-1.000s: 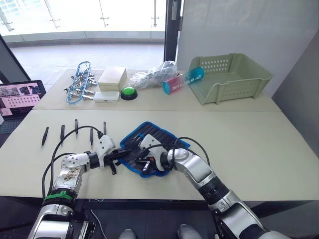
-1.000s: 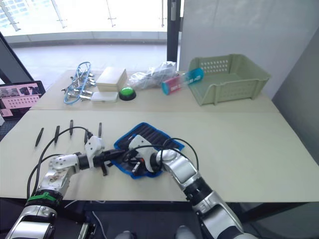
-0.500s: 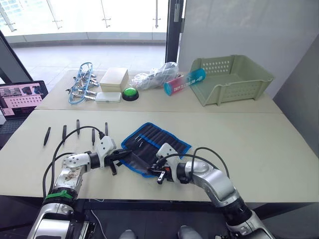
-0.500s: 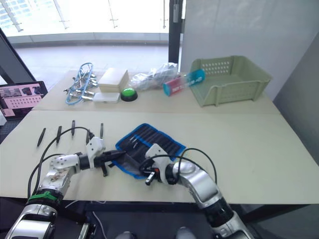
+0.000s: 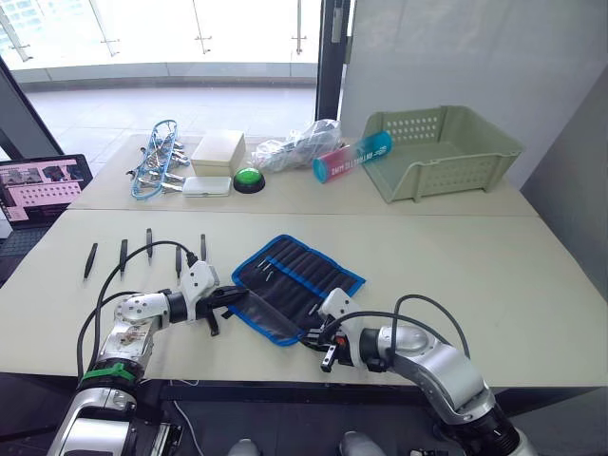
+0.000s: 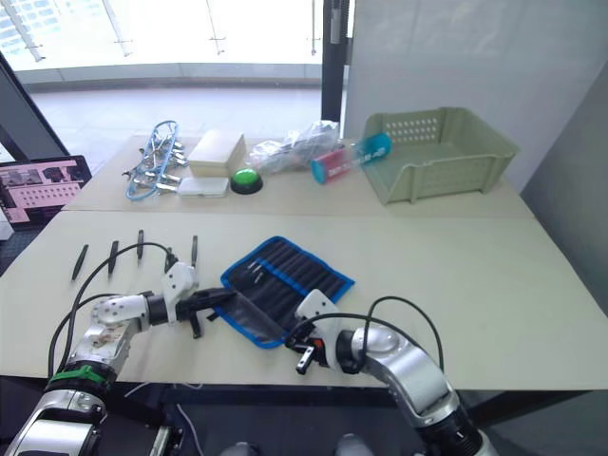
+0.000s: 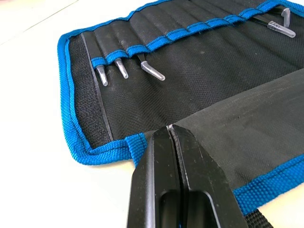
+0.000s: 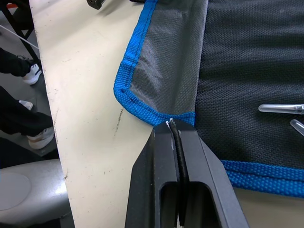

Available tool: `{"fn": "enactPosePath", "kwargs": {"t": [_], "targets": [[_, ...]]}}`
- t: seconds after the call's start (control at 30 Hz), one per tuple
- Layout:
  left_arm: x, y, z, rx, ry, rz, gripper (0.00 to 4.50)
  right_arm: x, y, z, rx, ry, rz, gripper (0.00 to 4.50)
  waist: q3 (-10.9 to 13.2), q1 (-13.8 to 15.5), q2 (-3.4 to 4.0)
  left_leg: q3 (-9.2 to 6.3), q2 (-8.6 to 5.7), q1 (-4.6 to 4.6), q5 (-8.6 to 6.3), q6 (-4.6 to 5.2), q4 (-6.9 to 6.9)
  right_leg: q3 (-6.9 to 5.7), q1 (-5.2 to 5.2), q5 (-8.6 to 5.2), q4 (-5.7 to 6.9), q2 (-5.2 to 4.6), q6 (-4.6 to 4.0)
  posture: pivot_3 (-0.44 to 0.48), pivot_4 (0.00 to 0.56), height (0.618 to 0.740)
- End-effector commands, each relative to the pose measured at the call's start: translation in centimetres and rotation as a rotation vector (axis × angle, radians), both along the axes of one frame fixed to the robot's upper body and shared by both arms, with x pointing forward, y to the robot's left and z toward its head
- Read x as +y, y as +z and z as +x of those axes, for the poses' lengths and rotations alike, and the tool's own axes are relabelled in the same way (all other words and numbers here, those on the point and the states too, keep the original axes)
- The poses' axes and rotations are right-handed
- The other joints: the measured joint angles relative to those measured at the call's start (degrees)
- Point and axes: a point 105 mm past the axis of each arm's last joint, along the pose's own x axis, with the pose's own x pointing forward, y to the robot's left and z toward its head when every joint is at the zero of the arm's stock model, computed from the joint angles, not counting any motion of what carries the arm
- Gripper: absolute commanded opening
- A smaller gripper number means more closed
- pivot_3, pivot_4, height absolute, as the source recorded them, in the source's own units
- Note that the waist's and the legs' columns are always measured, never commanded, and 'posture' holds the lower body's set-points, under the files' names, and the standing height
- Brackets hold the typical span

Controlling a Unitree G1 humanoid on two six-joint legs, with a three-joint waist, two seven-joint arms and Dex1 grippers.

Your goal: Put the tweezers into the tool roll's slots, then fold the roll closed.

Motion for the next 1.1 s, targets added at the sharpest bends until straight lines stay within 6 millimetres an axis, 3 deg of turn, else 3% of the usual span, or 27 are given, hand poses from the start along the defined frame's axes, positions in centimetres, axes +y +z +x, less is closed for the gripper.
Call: {"fn": "enactPosePath", "kwargs": {"t": [0.03,0.13,0.23,0.33,0.4,0.47,0.63,0.87,0.93,1.1], "targets": [[0.8,-0.4,-1.0,0.065,0.011,-0.058,0.02,0.3,2.3,-0.1,-0.071,0.050,0.130,0.00,0.0,-0.1,-0.02,0.00,0.00,-0.03,0.00,0.00,0.00,0.00,-0.03,0.00,0.00,0.00,0.00,0.000,0.150,0.740],[1.0,2.5,-1.2,0.056,0.003,-0.186,0.02,-0.7,5.7,0.6,-0.138,0.022,0.277,0.00,0.2,-0.2,-0.15,0.00,0.00,-0.30,0.00,0.00,0.00,0.00,-0.24,0.00,0.00,0.00,-0.01,0.000,0.150,0.740],[1.8,4.3,-1.5,0.071,0.020,-0.255,0.02,-2.1,7.3,1.3,-0.182,-0.017,0.331,0.00,0.3,0.1,-0.30,-0.03,0.01,-0.59,0.00,0.00,0.07,-0.01,-0.42,0.01,0.00,0.00,-0.02,0.000,0.150,0.740],[5.6,7.6,-1.8,0.060,0.128,-0.333,0.02,-6.4,9.5,3.5,-0.277,-0.181,0.390,0.00,0.6,0.4,-0.56,-0.04,0.01,-0.65,0.00,0.00,0.06,-0.03,-0.50,0.01,0.00,0.00,-0.02,0.000,0.150,0.740],[8.1,8.2,-2.0,0.051,0.217,-0.316,0.02,-8.8,9.2,4.2,-0.313,-0.255,0.359,0.00,0.7,0.4,-0.61,-0.04,0.02,-0.72,0.00,0.00,0.06,-0.03,-0.60,0.01,0.00,-0.01,-0.02,0.000,0.150,0.740],[10.2,8.4,-2.0,0.030,0.303,-0.291,0.00,-10.7,8.7,4.5,-0.335,-0.307,0.323,0.56,0.7,0.9,-0.54,-0.02,0.02,-0.70,0.00,0.00,-0.01,-0.03,-0.61,0.01,-0.05,-0.02,-0.02,0.000,0.150,0.740],[17.2,9.4,-2.7,-0.048,0.593,-0.302,1.52,-16.0,7.3,4.8,-0.367,-0.458,0.269,2.16,0.8,1.3,-0.42,0.00,0.01,-0.89,0.00,0.00,-0.02,-0.03,-0.83,0.01,-0.07,-0.03,-0.03,0.000,0.150,0.740],[20.8,8.8,-4.5,-0.052,0.714,-0.274,3.81,-19.7,5.8,3.7,-0.392,-0.498,0.192,4.49,0.9,1.3,-0.47,0.03,0.02,-1.11,0.00,0.00,0.00,-0.03,-1.15,0.03,0.14,-0.03,-0.05,0.000,0.150,0.740],[20.9,8.7,-4.7,-0.056,0.718,-0.274,4.49,-20.1,5.5,3.5,-0.392,-0.497,0.188,4.50,0.9,1.3,-0.47,0.04,0.01,-1.12,0.00,0.00,0.00,-0.02,-1.15,0.03,0.13,-0.03,-0.05,0.000,0.150,0.740],[20.9,8.7,-5.0,-0.058,0.717,-0.276,4.49,-19.9,5.4,3.6,-0.398,-0.490,0.197,4.50,0.9,1.1,-0.46,0.07,0.02,-1.06,0.02,-0.02,0.02,0.00,-1.15,0.03,0.20,-0.02,-0.05,0.000,0.150,0.740]]}}
